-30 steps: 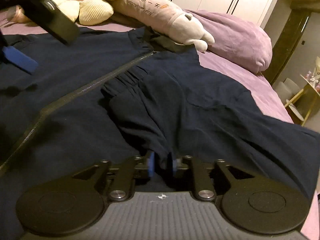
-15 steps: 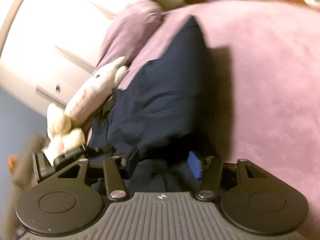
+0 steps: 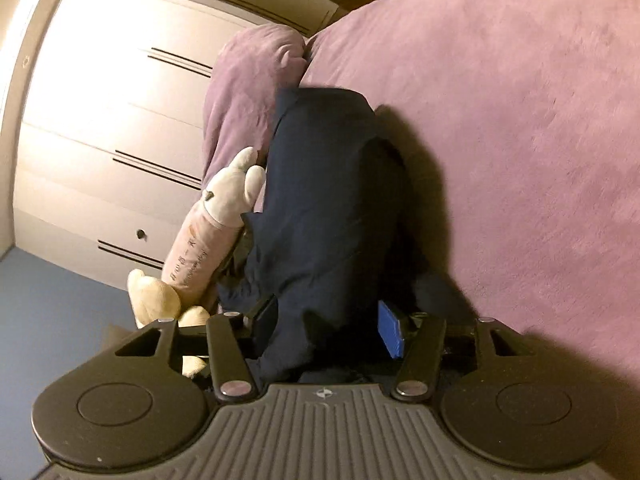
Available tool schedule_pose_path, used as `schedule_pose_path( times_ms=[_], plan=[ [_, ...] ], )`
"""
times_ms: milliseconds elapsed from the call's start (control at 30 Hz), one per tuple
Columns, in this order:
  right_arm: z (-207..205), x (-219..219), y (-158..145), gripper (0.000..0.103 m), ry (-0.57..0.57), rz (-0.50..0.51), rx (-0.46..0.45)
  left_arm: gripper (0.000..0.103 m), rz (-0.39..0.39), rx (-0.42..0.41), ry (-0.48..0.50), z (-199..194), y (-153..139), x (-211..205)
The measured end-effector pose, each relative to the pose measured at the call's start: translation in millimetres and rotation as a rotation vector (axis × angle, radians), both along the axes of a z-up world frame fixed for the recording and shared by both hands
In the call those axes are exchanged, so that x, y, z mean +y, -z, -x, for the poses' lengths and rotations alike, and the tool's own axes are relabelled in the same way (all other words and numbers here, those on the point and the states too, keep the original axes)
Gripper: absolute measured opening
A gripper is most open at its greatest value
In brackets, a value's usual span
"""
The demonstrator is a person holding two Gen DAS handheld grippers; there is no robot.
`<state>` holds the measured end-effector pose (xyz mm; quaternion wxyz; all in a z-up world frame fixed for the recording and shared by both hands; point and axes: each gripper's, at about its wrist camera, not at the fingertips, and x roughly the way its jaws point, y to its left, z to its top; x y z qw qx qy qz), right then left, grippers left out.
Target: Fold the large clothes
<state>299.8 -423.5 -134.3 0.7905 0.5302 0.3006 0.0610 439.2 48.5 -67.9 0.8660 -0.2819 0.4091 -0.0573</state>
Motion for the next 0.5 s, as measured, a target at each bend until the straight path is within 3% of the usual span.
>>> schedule_pose_path(
  times_ms=[167,200,267,333,400,467,500],
  plan=[
    [-9.0,6.5,-5.6,0.055,-0.032,0.034,-0.012,0.009,-0.235,0.018,-0.117,22.9,-1.5,35.8],
    [-13.5,9.5,-4.2,0.055,-0.043,0.031,-0.01,0.011,-0.239,0.032,-0.121,23.8,3.0,41.5],
    [-19.9,14.0,-1.9,0.055,-0.055,0.025,-0.001,0.016,-0.173,0.041,-0.106,23.2,10.4,49.6],
    [-26.2,17.6,-0.1,0.055,-0.057,0.023,0.006,0.043,-0.152,0.039,-0.086,18.8,14.7,50.8],
    [-30.3,21.0,-2.6,0.055,-0.063,0.02,0.008,0.056,-0.148,0.022,-0.058,16.4,18.4,48.7],
    [-28.7,22.7,-8.3,0.055,-0.072,0.019,-0.011,0.053,-0.161,0.034,-0.043,12.0,23.3,42.6],
    [-28.8,24.5,-11.6,0.055,-0.081,0.017,-0.025,0.032,-0.186,0.049,-0.042,7.7,25.6,40.0]
  ],
)
